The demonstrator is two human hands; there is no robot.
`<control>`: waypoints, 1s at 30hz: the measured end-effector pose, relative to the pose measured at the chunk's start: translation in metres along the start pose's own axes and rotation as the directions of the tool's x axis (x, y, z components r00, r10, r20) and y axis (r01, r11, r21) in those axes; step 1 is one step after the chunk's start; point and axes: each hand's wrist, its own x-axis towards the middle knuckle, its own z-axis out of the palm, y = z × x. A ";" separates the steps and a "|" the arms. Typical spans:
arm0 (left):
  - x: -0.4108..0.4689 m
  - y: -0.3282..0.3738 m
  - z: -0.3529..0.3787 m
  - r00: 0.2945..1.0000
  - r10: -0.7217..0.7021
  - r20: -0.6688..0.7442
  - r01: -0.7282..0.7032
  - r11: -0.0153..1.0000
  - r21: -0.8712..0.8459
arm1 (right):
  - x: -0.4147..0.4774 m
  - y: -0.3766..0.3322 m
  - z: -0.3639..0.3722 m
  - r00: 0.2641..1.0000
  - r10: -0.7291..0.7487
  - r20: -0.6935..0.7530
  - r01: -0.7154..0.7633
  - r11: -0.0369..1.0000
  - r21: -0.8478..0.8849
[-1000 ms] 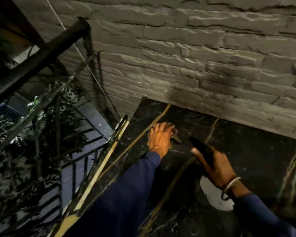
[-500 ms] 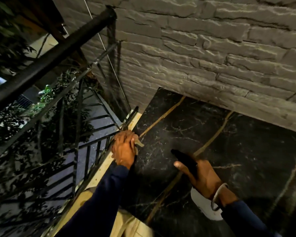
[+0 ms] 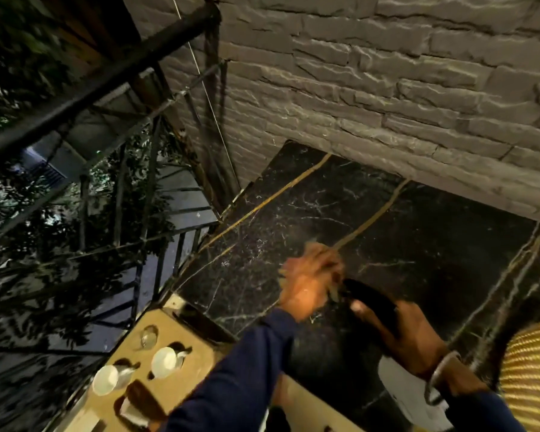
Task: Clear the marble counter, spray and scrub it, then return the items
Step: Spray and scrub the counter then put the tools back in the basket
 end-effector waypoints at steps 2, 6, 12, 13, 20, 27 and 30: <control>-0.013 -0.069 -0.028 0.976 -0.086 -0.201 0.105 0.991 0.084 | -0.003 0.003 0.012 1.000 0.016 -0.002 -0.016 1.000 -0.014; -0.054 -0.164 -0.112 0.918 -0.130 -0.374 0.314 0.815 0.488 | -0.004 -0.006 0.043 0.993 -0.072 -0.089 0.070 0.997 -0.021; -0.062 -0.106 -0.068 0.959 -0.081 -0.270 0.224 0.802 0.554 | -0.012 -0.014 0.065 0.998 -0.035 -0.049 0.036 0.999 0.019; -0.061 -0.086 -0.046 0.976 -0.064 -0.207 0.168 0.827 0.537 | -0.017 -0.012 0.062 0.998 -0.021 -0.066 0.020 1.000 -0.013; -0.093 0.066 0.085 0.926 -0.123 0.357 -0.007 0.939 0.343 | -0.075 0.022 0.042 0.980 -0.054 -0.193 0.015 0.980 -0.197; -0.109 -0.054 -0.045 0.983 0.179 -0.028 -0.131 0.806 0.578 | -0.096 -0.018 0.091 0.992 0.002 -0.129 -0.013 0.996 -0.084; -0.118 -0.138 -0.127 0.951 -0.056 -0.304 0.234 0.775 0.587 | -0.084 -0.038 0.128 0.992 -0.077 -0.100 0.073 0.996 -0.045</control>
